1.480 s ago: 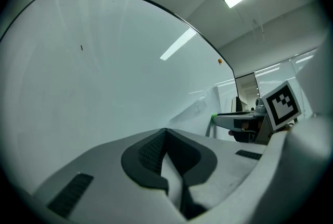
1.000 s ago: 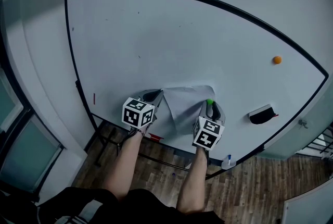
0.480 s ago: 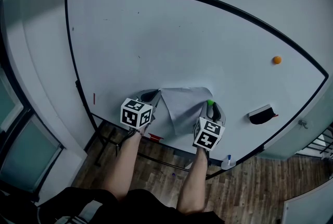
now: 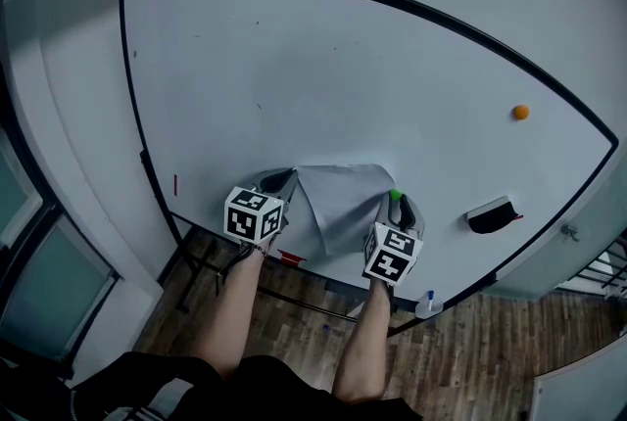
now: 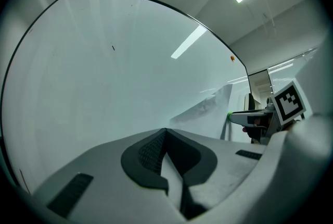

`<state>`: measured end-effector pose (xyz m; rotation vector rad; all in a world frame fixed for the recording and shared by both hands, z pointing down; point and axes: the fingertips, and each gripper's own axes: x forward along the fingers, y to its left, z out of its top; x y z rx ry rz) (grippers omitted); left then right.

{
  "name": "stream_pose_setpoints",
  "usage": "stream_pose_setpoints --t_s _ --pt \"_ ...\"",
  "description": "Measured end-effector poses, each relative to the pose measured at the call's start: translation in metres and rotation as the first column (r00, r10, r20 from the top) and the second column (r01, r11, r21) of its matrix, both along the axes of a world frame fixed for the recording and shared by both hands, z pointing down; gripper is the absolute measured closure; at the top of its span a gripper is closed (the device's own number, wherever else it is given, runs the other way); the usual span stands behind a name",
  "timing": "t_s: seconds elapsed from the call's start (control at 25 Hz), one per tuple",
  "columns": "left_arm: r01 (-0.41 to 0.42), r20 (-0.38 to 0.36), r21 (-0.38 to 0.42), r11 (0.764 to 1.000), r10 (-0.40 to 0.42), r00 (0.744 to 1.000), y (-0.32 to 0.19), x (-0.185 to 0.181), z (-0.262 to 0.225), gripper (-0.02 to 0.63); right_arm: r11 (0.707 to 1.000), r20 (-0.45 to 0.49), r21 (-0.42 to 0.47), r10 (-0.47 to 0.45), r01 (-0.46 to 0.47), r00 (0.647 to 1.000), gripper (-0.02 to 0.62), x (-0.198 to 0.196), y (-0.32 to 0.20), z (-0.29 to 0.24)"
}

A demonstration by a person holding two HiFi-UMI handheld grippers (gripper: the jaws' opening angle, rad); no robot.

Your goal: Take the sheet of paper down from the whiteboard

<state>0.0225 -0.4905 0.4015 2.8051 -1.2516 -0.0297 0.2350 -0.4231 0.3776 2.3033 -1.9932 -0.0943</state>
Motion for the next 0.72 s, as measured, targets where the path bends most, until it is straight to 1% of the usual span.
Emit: stream_pose_setpoints --t_s 0.2,0.4,0.72 --pt "0.030 -0.008 -0.006 1.000 -0.030 0.999 -0.002 -0.005 0.003 0.589 1.000 0.005 0.000 0.002 -0.002 1.000 0.466 0.003 0.002 0.002" --pt "0.077 -0.032 -0.024 0.997 -0.078 0.996 -0.006 -0.022 0.006 0.589 1.000 -0.004 -0.001 0.007 -0.007 1.000 0.466 0.005 0.002 0.004" --pt "0.070 -0.018 -0.020 0.997 -0.071 0.997 -0.001 -0.021 0.008 0.589 1.000 0.002 0.012 0.012 -0.012 1.000 0.465 0.005 0.003 0.002"
